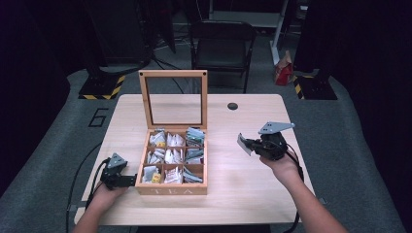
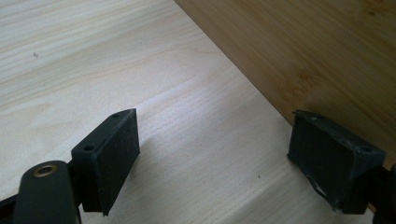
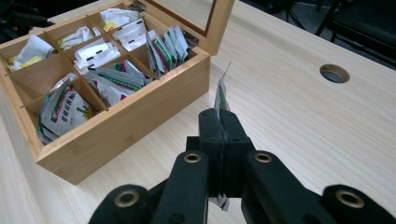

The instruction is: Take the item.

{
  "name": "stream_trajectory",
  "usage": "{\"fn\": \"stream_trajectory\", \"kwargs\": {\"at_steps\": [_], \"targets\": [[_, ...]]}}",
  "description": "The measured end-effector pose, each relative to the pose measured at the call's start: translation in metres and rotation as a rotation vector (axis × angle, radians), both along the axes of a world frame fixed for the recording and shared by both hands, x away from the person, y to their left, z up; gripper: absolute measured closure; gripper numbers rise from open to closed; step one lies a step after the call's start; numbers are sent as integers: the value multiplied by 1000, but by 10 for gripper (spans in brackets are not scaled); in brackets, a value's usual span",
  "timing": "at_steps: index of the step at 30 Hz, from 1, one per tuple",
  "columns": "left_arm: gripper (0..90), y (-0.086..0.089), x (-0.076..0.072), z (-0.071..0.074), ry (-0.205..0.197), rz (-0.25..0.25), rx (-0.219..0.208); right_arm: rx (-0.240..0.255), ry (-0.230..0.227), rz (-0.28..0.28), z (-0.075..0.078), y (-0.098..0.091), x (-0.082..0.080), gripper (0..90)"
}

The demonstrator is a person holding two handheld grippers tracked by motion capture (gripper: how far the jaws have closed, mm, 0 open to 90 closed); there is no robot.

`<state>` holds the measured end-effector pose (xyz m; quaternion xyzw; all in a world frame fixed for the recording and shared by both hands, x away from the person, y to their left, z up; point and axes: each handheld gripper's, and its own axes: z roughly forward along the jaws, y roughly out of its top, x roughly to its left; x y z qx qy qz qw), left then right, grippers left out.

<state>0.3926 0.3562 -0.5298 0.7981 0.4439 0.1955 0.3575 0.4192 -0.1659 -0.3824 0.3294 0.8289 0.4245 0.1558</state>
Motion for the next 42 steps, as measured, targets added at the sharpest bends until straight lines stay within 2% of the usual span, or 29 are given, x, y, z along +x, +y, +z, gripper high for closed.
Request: {"fn": "stream_trajectory", "kwargs": {"at_steps": [33,42], "targets": [[160,-1,0,-1,-7,8,-4,-33,35,-96,-37,-26,3,897],[160,-1,0,-1,-7,7,-4,-38,60,-112,-56,-30,2,897]]}}
